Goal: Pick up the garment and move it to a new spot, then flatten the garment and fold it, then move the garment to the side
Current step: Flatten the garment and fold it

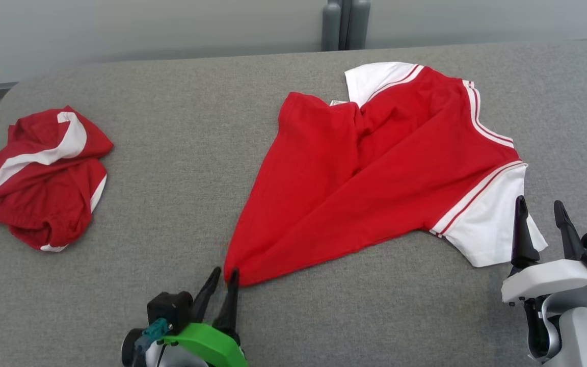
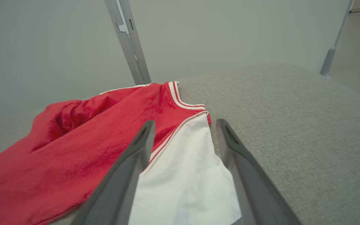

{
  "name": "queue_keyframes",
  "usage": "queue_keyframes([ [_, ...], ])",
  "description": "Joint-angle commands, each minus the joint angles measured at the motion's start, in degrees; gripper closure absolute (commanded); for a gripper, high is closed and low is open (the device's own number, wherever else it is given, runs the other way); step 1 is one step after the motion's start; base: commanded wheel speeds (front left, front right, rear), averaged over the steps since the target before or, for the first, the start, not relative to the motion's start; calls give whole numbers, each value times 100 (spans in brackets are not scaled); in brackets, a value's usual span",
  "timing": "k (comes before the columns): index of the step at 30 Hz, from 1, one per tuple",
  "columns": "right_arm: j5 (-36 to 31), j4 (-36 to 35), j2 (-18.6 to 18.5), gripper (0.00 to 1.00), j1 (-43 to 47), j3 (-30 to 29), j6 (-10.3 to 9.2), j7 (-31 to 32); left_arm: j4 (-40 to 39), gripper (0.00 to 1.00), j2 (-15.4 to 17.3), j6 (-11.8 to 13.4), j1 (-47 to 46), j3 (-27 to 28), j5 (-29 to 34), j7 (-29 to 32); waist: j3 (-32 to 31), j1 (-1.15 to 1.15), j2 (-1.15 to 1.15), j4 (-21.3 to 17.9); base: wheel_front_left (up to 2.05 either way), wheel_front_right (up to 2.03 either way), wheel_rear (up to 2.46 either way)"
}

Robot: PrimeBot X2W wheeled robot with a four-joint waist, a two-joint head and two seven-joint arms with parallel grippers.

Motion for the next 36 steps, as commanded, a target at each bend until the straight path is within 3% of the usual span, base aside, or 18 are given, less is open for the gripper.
queue_keyframes([
  [1,-17,36,-22,0,119,-17,-6,-16,221,0,16,90,136,-9,-53,1,-214,0,0,107,0,0,0],
  [7,-86,77,-19,0,284,-62,-7,-16,609,0,14,358,399,556,252,1,-574,0,0,57,0,0,0],
  [18,-365,-127,-20,0,598,-101,-6,-16,-725,0,14,413,934,1371,1214,1,-945,0,0,-56,0,0,0],
  [26,-561,-208,-21,0,815,-27,-6,-16,-1300,0,15,465,1271,1551,1389,1,-1152,0,0,-183,0,0,0],
  [36,-745,-213,-48,0,1035,191,-6,-16,-1420,0,16,458,1433,1466,1444,1,-1246,0,0,-230,0,0,0],
])
